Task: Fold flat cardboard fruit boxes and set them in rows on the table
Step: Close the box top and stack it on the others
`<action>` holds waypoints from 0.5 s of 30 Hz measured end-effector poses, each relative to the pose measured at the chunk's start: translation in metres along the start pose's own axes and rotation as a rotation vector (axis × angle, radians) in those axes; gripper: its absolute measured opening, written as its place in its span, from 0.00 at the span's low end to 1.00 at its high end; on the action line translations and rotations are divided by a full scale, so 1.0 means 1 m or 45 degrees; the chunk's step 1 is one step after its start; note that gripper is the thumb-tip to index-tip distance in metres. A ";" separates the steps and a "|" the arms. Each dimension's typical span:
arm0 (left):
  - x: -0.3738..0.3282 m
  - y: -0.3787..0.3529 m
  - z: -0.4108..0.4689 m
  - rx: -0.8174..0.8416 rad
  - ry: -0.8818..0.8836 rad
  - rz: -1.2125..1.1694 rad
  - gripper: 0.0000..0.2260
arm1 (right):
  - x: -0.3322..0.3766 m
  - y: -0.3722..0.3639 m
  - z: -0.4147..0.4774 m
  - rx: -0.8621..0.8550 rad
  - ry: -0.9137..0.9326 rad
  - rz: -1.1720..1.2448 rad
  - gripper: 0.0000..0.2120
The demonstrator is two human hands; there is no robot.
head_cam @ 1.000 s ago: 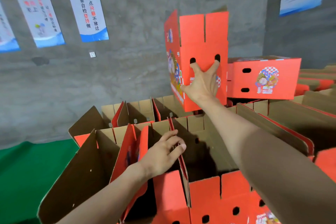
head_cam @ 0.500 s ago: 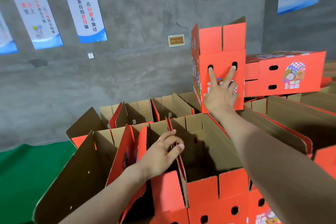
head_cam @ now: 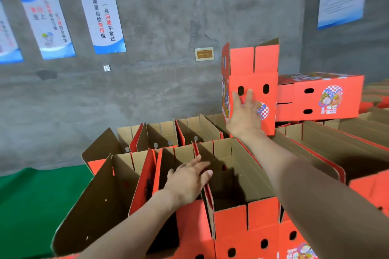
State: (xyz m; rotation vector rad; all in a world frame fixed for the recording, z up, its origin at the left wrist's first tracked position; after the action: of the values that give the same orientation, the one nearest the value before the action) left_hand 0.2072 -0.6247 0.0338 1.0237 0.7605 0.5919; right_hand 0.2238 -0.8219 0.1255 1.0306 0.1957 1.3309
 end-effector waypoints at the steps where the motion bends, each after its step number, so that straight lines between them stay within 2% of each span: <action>1: -0.002 0.002 -0.003 -0.007 0.014 0.000 0.20 | 0.008 0.003 -0.006 -0.021 0.048 0.061 0.37; 5: -0.006 0.017 -0.028 0.054 0.014 -0.238 0.22 | 0.043 0.026 -0.042 -0.194 0.170 0.553 0.17; 8: -0.003 0.050 -0.066 -0.143 -0.064 -0.332 0.22 | 0.068 0.056 -0.090 -0.358 0.354 0.832 0.09; 11: 0.019 0.091 -0.132 -0.473 -0.079 -0.409 0.17 | 0.076 0.062 -0.136 -0.203 0.628 0.637 0.08; 14: 0.069 0.113 -0.224 -0.750 -0.018 -0.496 0.12 | 0.070 0.056 -0.164 0.111 0.425 0.517 0.08; 15: 0.092 0.115 -0.258 -0.835 0.060 -0.509 0.11 | 0.072 0.058 -0.176 0.137 0.366 0.515 0.08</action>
State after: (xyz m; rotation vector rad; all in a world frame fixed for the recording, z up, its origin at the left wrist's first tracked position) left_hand 0.0488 -0.3731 0.0319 0.2438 0.7165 0.4676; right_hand 0.0900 -0.6786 0.0963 0.9979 0.2876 1.8546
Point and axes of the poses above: each hand's wrist, its own z-axis towards the middle knuckle, its own y-axis out of the back of the hand, x = y × z, the point moved 3 cm from there along z, towards the middle knuckle, and after that the axes turned 9 degrees about -x, right-handed, at the moved point
